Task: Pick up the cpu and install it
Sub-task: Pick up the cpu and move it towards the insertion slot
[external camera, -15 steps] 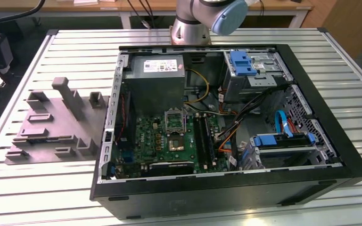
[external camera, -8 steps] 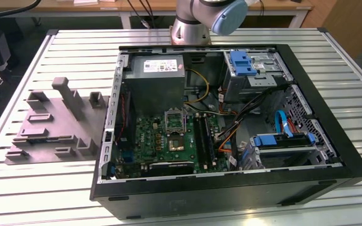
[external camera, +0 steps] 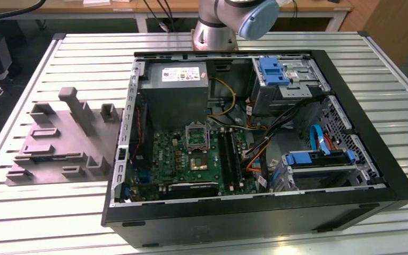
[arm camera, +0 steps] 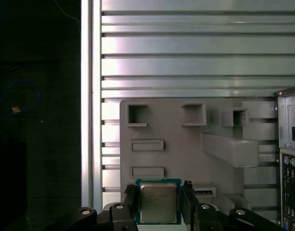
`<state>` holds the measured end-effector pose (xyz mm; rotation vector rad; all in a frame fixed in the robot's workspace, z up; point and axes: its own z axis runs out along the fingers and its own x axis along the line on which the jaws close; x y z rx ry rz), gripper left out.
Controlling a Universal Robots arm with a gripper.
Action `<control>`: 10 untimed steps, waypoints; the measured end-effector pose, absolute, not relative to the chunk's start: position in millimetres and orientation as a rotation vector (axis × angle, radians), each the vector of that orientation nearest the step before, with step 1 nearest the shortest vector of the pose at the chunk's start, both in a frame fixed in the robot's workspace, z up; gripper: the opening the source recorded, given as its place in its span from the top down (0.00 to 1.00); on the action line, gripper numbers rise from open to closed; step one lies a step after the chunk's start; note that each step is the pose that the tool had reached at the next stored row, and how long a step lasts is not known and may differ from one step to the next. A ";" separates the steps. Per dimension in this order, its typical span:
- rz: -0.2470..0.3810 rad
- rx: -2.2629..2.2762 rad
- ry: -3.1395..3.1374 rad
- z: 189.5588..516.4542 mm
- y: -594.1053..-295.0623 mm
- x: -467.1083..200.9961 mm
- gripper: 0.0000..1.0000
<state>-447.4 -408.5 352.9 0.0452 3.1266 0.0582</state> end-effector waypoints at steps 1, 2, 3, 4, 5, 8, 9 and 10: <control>0.058 0.045 3.127 352.8 -408.6 -447.0 0.53; 0.058 0.045 3.126 352.7 -408.6 -446.6 0.53; 0.058 0.045 3.126 352.8 -408.6 -445.9 0.53; 0.058 0.045 3.126 352.7 -408.6 -445.2 0.53; 0.058 0.045 3.126 352.7 -408.6 -444.5 0.53; 0.058 0.045 3.126 352.7 -408.6 -442.1 0.53; 0.058 0.045 3.126 352.7 -408.6 -441.8 0.53; 0.058 0.045 3.126 352.7 -408.6 -441.8 0.53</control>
